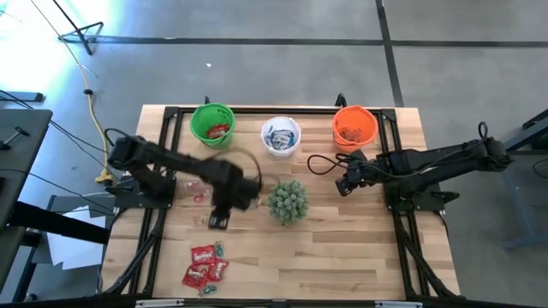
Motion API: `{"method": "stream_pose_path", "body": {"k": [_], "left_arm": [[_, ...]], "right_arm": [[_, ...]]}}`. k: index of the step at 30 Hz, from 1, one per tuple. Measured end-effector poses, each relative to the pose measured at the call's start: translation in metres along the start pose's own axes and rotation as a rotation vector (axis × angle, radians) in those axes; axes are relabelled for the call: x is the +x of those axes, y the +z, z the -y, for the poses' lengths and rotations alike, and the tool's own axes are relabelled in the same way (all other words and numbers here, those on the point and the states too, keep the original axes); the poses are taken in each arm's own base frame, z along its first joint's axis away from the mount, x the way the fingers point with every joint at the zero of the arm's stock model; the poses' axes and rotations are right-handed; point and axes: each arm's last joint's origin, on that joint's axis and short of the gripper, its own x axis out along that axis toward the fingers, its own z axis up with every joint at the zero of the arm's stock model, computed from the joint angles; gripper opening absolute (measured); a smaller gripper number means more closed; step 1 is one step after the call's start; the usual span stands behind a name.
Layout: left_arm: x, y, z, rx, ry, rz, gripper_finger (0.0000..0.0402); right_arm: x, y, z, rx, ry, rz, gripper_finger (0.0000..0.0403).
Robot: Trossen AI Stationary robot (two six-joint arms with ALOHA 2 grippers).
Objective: Sort candy
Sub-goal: Put the transparent candy into the orange bucket
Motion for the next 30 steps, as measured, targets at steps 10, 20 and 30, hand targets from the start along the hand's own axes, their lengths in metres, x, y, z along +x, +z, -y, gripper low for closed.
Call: {"method": "stream_pose_path", "body": {"k": [10, 20, 30], "left_arm": [[0.049, -0.011, 0.063, -0.177, -0.064, -0.036, 0.0090], [0.059, -0.030, 0.083, -0.282, 0.006, -0.110, 0.0090], [0.031, -0.067, 0.078, -0.360, 0.278, -0.122, 0.0090]], "right_arm": [[-0.002, -0.009, -0.005, -0.045, 0.016, -0.001, 0.0114], [-0.006, -0.019, -0.010, -0.036, 0.045, -0.018, 0.0114], [-0.006, -0.022, -0.012, -0.011, 0.062, -0.039, 0.0114]]}}
